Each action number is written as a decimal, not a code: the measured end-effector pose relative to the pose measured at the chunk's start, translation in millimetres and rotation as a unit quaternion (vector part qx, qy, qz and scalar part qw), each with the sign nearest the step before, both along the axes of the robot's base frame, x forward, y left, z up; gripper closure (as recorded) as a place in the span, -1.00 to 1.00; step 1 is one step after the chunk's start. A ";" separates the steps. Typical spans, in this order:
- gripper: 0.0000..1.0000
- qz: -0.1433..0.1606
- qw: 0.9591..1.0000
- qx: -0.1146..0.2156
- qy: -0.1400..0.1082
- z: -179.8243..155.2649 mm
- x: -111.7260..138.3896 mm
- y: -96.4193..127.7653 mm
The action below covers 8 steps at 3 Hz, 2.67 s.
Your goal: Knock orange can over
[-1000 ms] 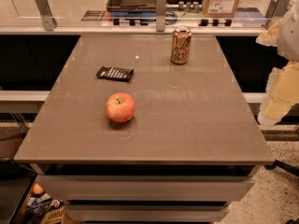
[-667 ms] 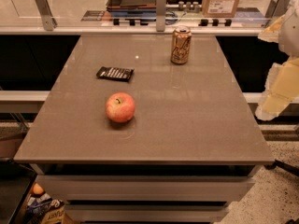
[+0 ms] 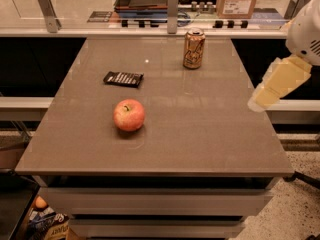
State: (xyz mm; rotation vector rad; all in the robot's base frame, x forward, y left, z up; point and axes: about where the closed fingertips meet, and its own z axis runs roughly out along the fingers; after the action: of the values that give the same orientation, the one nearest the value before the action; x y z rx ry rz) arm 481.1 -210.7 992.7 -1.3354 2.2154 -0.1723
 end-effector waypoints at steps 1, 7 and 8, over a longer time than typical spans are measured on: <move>-1.00 -0.046 0.998 0.026 -0.044 -2.2 32.8 7.3; -1.00 -0.156 0.934 0.261 -0.188 -69.4 157.8 4.0; -1.00 -0.133 0.939 0.247 -0.200 -62.8 162.0 5.2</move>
Offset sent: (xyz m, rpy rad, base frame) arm 0.1034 0.0321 -0.0389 0.3348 -0.2425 -0.2951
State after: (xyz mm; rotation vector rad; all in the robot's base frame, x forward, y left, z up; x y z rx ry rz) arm 643.0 -205.5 929.9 -0.6588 1.9061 0.0178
